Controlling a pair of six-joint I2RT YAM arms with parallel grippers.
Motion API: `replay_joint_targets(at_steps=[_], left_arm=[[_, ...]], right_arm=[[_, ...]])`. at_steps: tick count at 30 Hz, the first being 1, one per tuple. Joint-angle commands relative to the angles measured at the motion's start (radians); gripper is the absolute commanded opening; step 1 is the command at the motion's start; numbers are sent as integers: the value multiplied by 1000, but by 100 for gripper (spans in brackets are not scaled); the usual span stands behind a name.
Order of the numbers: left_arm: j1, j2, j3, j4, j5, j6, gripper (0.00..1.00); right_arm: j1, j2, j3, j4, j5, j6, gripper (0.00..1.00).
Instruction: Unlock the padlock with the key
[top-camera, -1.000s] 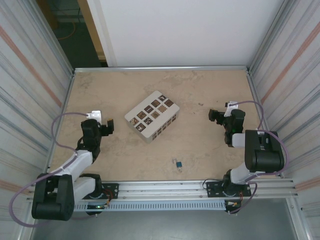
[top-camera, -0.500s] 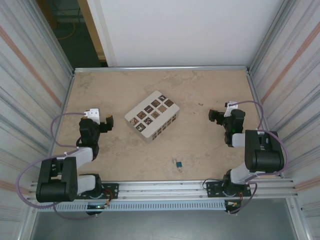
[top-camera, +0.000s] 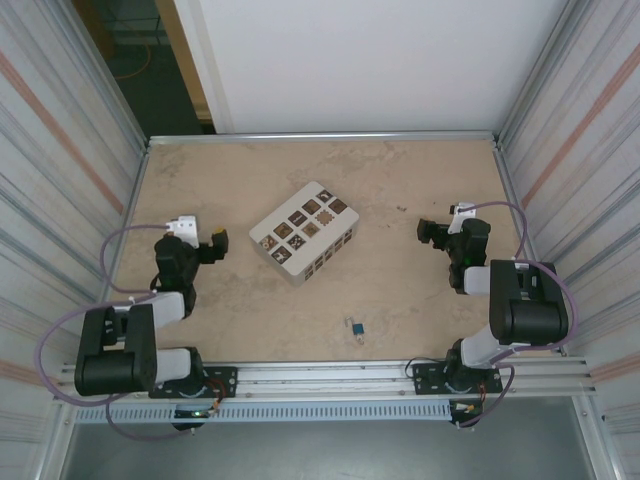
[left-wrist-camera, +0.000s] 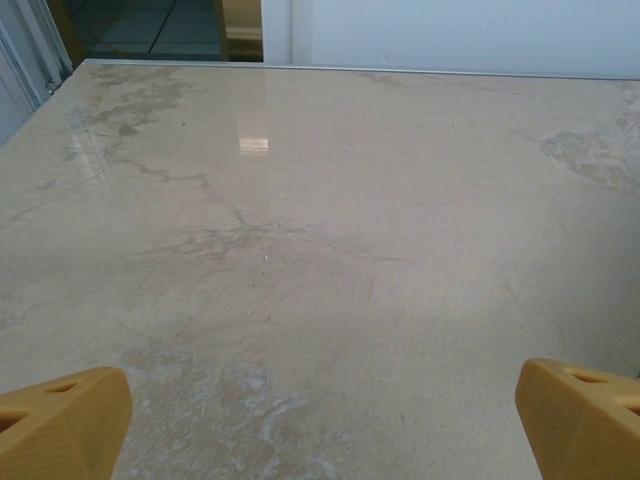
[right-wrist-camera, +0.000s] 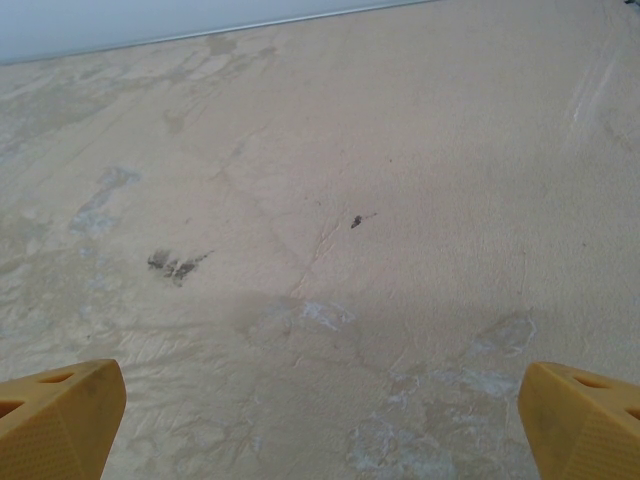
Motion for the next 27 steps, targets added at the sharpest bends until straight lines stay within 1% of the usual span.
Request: replay_joint_targets(at_steps=[1, 3, 6, 7, 9, 11, 13, 14, 16, 27], left_arm=[[3, 49, -5, 147, 18, -2, 99], [3, 99, -8, 189, 23, -2, 99], [3, 216, -1, 305, 36, 2, 99], [5, 224, 16, 275, 38, 2, 99], [-3, 185, 80, 87, 20, 1, 99], [-35, 220, 120, 70, -16, 29, 99], [-67, 205, 145, -3, -64, 52, 99], [-70, 214, 141, 21, -69, 55, 99], [-70, 207, 144, -2, -69, 55, 99], [-75, 209, 144, 3, -74, 59, 99]], right_arm=[[7, 5, 4, -2, 18, -14, 99], [7, 4, 5, -3, 18, -15, 99], [7, 5, 5, -4, 17, -14, 99], [7, 5, 6, -3, 17, -15, 99], [6, 6, 7, -4, 17, -15, 99], [6, 6, 5, -5, 18, -14, 99], [7, 6, 6, -7, 19, -14, 99], [7, 5, 7, -5, 19, -15, 99], [7, 4, 7, -3, 21, -15, 99], [14, 3, 4, -3, 36, -18, 99]])
